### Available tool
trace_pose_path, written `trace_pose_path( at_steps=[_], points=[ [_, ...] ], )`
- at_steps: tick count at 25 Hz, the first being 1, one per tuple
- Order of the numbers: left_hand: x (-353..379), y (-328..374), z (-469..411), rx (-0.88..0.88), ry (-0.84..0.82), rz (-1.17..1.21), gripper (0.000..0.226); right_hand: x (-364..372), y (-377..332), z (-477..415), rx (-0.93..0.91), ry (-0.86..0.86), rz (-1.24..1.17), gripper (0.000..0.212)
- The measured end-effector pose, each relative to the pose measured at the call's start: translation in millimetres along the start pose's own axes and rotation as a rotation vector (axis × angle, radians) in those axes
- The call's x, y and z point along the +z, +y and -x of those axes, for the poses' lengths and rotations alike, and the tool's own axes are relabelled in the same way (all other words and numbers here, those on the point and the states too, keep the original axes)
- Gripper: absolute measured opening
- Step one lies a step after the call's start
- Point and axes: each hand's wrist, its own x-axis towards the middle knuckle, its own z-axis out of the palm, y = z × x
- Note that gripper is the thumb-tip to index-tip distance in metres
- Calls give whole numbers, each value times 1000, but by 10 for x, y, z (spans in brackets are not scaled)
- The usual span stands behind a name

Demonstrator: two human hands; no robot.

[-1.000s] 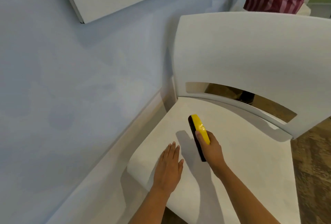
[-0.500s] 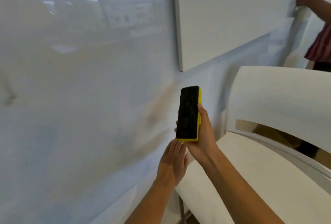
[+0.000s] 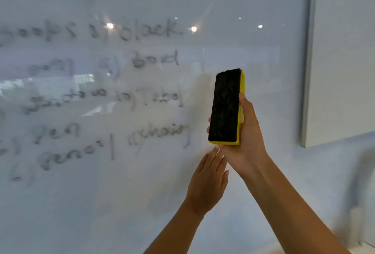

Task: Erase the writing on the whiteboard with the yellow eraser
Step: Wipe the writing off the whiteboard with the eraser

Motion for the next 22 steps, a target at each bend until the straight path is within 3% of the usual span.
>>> trace_pose_path(
  at_steps=[2, 6, 10, 12, 15, 18, 22],
  points=[
    [-276, -233, -43, -4, 86, -14, 52, 264, 4, -19, -2, -66, 42, 51],
    [-760, -634, -134, 12, 236, -117, 42, 841, -64, -96, -75, -134, 126, 43],
    [-1396, -1095, -286, 1, 334, -236, 49, 1280, -255, -277, -312, -52, 339, 13],
    [-1748, -1284, -345, -31, 363, -318, 50, 1391, -345, -449, -467, 27, 484, 19],
    [-2206, -1616, -422, -71, 411, -426, 52, 1435, -430, -824, -733, 189, 753, 49],
    [-2571, -1889, -507, -124, 444, -507, 53, 1443, -538, -1119, -982, 370, 1039, 49],
    [-2785, -2065, -676, -168, 458, -552, 56, 1454, -646, -1377, -1090, 595, 1375, 62]
  ],
)
